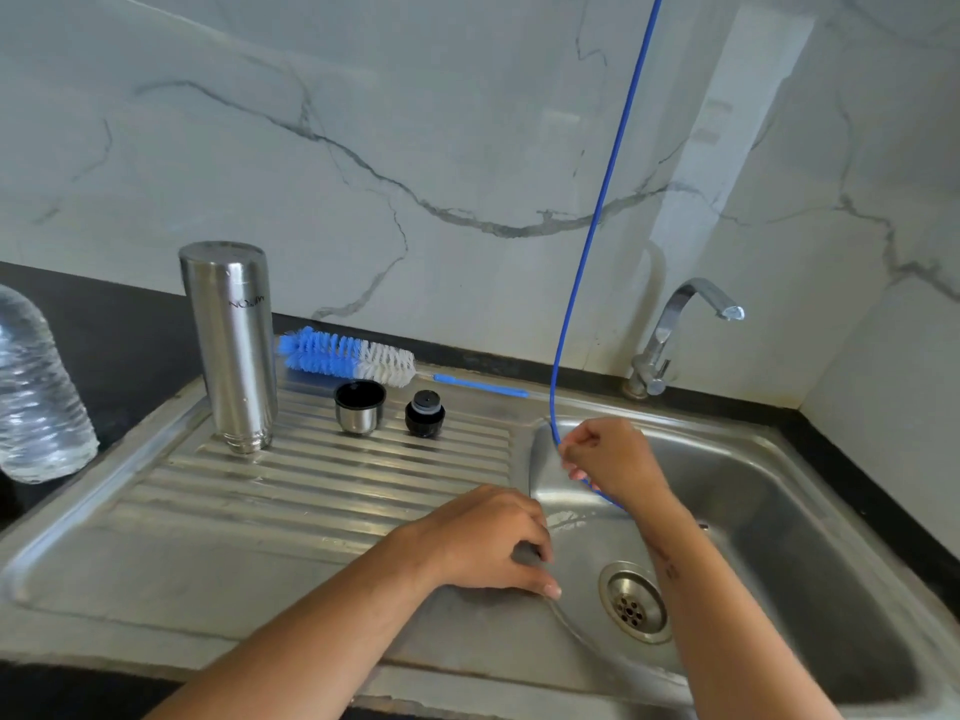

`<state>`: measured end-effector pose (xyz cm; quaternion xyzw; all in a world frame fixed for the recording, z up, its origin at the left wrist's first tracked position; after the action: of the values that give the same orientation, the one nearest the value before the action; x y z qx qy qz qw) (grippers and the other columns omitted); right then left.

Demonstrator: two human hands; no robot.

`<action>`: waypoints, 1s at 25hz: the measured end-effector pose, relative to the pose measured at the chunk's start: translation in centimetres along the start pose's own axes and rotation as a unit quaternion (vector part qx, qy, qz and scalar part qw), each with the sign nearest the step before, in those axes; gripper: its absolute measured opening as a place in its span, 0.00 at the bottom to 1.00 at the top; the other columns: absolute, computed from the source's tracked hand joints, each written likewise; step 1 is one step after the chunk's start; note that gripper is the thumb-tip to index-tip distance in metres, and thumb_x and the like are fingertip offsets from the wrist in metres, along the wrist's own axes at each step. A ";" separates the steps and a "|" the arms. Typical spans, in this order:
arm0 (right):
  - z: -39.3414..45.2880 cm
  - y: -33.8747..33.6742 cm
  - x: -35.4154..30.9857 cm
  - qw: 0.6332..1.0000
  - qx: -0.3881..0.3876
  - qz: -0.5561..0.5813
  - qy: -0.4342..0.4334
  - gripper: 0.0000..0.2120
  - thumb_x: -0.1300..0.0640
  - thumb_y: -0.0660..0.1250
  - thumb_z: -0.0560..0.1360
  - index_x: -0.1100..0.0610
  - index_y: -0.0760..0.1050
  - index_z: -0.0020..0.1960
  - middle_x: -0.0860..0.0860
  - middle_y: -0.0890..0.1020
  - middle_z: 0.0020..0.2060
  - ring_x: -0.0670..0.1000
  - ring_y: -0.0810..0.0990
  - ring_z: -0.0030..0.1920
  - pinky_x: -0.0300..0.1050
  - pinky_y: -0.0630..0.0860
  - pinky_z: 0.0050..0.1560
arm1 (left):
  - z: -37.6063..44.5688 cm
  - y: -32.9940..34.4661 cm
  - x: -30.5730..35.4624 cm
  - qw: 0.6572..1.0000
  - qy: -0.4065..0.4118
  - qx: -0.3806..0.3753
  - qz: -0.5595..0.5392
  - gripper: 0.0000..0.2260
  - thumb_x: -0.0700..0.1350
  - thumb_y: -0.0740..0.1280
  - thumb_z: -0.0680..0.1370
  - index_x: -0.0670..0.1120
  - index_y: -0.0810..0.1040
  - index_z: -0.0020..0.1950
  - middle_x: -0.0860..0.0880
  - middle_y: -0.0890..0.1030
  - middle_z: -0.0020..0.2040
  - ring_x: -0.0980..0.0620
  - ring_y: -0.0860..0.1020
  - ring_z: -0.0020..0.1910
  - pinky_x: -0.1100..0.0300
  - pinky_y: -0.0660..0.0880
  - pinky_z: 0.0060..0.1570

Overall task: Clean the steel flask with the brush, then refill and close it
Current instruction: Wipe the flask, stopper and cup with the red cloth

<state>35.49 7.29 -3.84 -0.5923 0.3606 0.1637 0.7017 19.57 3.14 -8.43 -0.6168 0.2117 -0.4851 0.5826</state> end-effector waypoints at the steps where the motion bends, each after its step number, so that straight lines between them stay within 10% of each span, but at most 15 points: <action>1: -0.8 0.3 -0.7 1.000 0.017 0.017 -0.002 0.08 0.61 0.68 0.75 0.54 0.83 0.39 0.51 0.86 0.32 0.49 0.85 0.34 0.43 0.78 0.38 | -0.7 -0.9 0.0 1.000 -0.022 0.010 -0.015 0.19 0.65 0.71 0.75 0.53 0.85 0.56 0.56 0.82 0.55 0.58 0.77 0.55 0.55 0.75 0.56; 7: -4.4 4.6 -5.0 0.984 0.048 0.164 -0.056 0.10 0.55 0.69 0.80 0.56 0.81 0.41 0.49 0.84 0.30 0.45 0.81 0.27 0.38 0.75 0.30 | -7.3 -11.0 -0.6 0.970 -0.104 0.214 0.058 0.17 0.64 0.66 0.77 0.54 0.85 0.55 0.58 0.82 0.53 0.60 0.79 0.53 0.55 0.77 0.55; 12: -6.7 7.7 -6.7 0.985 0.005 0.139 -0.100 0.10 0.55 0.70 0.80 0.54 0.81 0.40 0.47 0.84 0.30 0.41 0.82 0.30 0.38 0.78 0.35 | -15.2 -24.5 -4.5 0.856 -0.237 0.438 0.137 0.14 0.53 0.73 0.77 0.51 0.83 0.61 0.52 0.78 0.62 0.53 0.72 0.64 0.48 0.73 0.65; 17: -7.5 7.8 -7.0 0.987 -0.013 0.112 -0.115 0.11 0.53 0.69 0.80 0.52 0.81 0.40 0.46 0.84 0.31 0.39 0.82 0.33 0.44 0.83 0.41 | -17.2 -28.2 -12.9 0.795 -0.493 0.343 0.088 0.38 0.62 0.73 0.75 0.46 0.64 0.77 0.41 0.66 0.73 0.39 0.66 0.72 0.43 0.73 0.61; 25: -7.8 7.8 -7.2 0.984 -0.017 0.109 -0.138 0.11 0.53 0.70 0.80 0.52 0.81 0.39 0.46 0.84 0.31 0.41 0.83 0.32 0.47 0.83 0.41 | -16.8 -27.5 -13.9 0.805 -0.476 0.354 0.024 0.31 0.62 0.78 0.71 0.43 0.72 0.62 0.44 0.78 0.58 0.45 0.78 0.51 0.55 0.70 0.39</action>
<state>23.03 3.26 -4.64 -0.5326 0.3203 0.3256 0.7125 -9.17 12.39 9.59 -0.5161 -0.2638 -0.1581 0.7994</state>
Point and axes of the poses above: each hand's wrist, its own z-axis towards the middle knuckle, its own y-axis out of the palm, x = y × z, the point moved 7 cm from there along z, towards the middle knuckle
